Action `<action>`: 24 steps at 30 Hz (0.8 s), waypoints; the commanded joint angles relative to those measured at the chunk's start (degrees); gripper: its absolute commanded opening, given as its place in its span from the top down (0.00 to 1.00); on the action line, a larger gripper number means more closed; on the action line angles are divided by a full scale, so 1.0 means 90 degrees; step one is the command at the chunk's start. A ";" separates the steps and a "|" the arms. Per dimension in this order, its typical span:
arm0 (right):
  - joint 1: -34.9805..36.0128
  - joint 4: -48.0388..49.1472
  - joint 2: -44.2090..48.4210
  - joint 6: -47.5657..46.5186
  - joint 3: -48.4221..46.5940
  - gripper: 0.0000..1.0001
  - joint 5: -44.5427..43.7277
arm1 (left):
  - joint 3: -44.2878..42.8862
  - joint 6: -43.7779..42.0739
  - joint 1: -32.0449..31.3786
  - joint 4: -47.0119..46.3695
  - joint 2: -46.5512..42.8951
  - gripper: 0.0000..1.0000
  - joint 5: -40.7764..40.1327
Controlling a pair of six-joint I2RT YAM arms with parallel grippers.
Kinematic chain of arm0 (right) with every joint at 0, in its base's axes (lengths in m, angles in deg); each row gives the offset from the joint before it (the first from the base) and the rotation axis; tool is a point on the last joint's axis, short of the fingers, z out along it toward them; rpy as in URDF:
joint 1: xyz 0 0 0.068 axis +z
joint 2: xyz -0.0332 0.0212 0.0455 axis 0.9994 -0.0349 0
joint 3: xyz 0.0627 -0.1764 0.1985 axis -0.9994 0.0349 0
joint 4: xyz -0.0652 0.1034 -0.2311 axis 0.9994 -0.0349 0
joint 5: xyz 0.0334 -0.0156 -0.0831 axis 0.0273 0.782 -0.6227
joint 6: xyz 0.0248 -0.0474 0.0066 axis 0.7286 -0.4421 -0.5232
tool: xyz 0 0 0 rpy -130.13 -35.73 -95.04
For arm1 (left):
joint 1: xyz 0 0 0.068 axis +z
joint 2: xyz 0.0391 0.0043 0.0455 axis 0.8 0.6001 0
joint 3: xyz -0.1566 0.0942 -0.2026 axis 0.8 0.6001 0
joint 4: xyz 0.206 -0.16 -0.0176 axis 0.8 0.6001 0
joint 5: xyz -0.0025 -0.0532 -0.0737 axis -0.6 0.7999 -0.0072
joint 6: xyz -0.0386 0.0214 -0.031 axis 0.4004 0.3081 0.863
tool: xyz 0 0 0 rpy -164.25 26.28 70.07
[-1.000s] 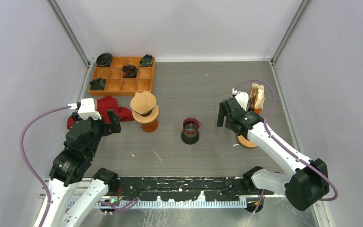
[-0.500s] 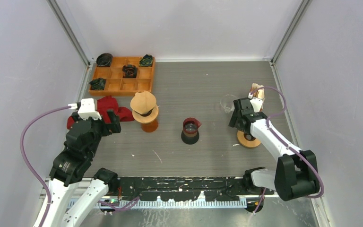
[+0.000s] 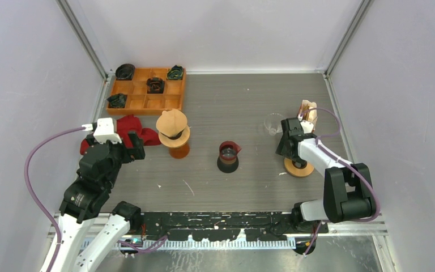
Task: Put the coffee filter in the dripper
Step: Pick up the connecting ring from the center of the board.
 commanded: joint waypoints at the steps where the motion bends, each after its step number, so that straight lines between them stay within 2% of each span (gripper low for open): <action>1: -0.0105 0.0301 -0.0113 0.0158 0.0049 0.30 0.0076 | -0.0020 0.0015 0.0031 -0.0401 -0.0024 0.01 -0.0007; 8: -0.0189 0.0339 -0.0255 0.0182 0.0098 0.38 0.0178 | -0.0020 0.0023 0.0033 -0.0390 -0.0033 0.01 -0.0005; 14: -0.0188 0.0174 -0.0148 0.0248 0.0111 0.53 0.0351 | -0.0015 0.0007 0.0033 -0.0393 -0.0034 0.01 0.0001; 24: -0.0070 -0.0047 0.0377 0.0525 0.0327 0.59 0.0755 | -0.0024 0.0000 0.0035 -0.0391 -0.0024 0.01 0.0022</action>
